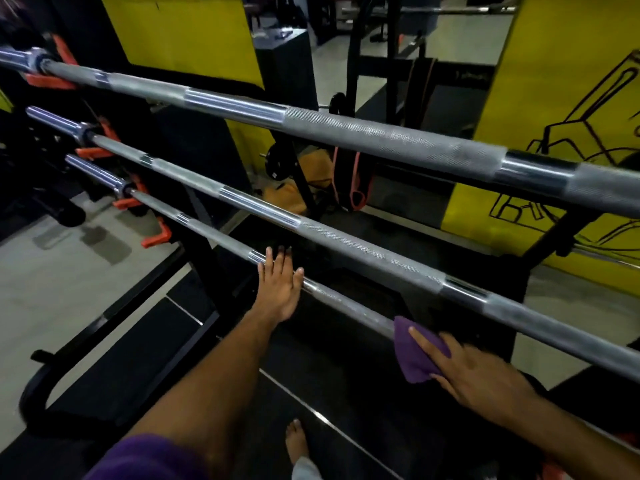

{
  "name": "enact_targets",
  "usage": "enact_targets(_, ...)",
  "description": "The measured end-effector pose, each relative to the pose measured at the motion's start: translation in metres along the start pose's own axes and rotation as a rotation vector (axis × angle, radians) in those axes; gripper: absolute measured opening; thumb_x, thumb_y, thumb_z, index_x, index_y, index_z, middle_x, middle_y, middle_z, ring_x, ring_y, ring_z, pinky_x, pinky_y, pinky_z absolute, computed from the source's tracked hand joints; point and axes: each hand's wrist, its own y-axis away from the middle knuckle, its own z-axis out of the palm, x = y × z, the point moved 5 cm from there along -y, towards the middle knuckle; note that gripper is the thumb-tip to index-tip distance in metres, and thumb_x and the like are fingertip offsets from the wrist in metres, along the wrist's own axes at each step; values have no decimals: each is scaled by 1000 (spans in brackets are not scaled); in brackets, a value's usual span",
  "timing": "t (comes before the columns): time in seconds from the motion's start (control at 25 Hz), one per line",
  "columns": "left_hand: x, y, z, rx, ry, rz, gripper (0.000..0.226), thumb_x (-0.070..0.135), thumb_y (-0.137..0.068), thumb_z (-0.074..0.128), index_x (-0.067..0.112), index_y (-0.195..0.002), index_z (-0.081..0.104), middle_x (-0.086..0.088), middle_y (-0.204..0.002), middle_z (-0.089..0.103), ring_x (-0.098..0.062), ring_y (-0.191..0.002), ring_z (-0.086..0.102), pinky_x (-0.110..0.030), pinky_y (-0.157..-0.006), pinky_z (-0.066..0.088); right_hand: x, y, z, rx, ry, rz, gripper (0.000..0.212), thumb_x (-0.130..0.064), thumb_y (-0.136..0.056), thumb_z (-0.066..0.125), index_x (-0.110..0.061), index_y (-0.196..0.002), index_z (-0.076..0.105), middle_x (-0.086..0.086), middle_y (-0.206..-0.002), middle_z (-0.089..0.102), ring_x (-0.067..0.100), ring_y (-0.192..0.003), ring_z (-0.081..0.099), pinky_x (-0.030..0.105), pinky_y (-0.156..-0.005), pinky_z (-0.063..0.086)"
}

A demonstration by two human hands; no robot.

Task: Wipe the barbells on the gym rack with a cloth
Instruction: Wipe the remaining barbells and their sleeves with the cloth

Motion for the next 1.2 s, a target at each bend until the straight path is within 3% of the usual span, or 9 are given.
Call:
enact_targets(0.16,-3,-1,5,-4,9,19,67,47,-105,16,9,-160,11,-6,-169,3,-25,-153,-18,-49,-122,-10,-39,-65,-4,-92,-88,-79,92,-47,-96,48,-36,-153,-22,13,-139,44,30,-85,65,41,-62,57)
enact_targets(0.32,-5,-3,3,-71,-16,11,65,47,-107,14,11,-160,5,-3,-169,-3,-23,-152,-22,-47,-122,-11,-78,-137,-20,-83,-207,-96,83,-40,-100,46,-41,-155,-16,15,-151,30,36,-106,60,43,-83,52)
enact_targets(0.48,-4,-3,0,-99,-18,-3,62,43,-108,18,11,-160,5,-4,-169,-2,-23,-152,-22,-48,-122,-10,-71,-127,-22,-57,-196,-117,85,-42,-98,50,-44,-156,-12,14,-144,36,36,-101,62,41,-81,52)
enact_targets(0.8,-2,-4,4,-55,1,-3,60,37,-109,23,6,-159,12,-9,-168,6,-28,-152,-19,-53,-122,-8,7,7,2,-60,-220,-29,87,-54,-98,43,-47,-150,-26,4,-137,43,24,-101,64,36,-83,55)
enact_targets(0.92,-1,-4,4,-77,7,-14,60,38,-109,22,7,-159,11,-9,-168,4,-27,-152,-21,-51,-120,-10,-12,-30,0,-116,-228,-54,87,-52,-99,44,-45,-150,-26,9,-142,38,30,-103,64,41,-87,55)
enact_targets(1.2,-3,-6,0,-107,-42,-20,59,35,-109,24,8,-160,10,-7,-168,4,-29,-152,-20,-52,-121,-8,-84,-155,-15,-68,-244,-72,84,-42,-97,52,-38,-158,-5,15,-137,42,39,-101,63,46,-85,55)
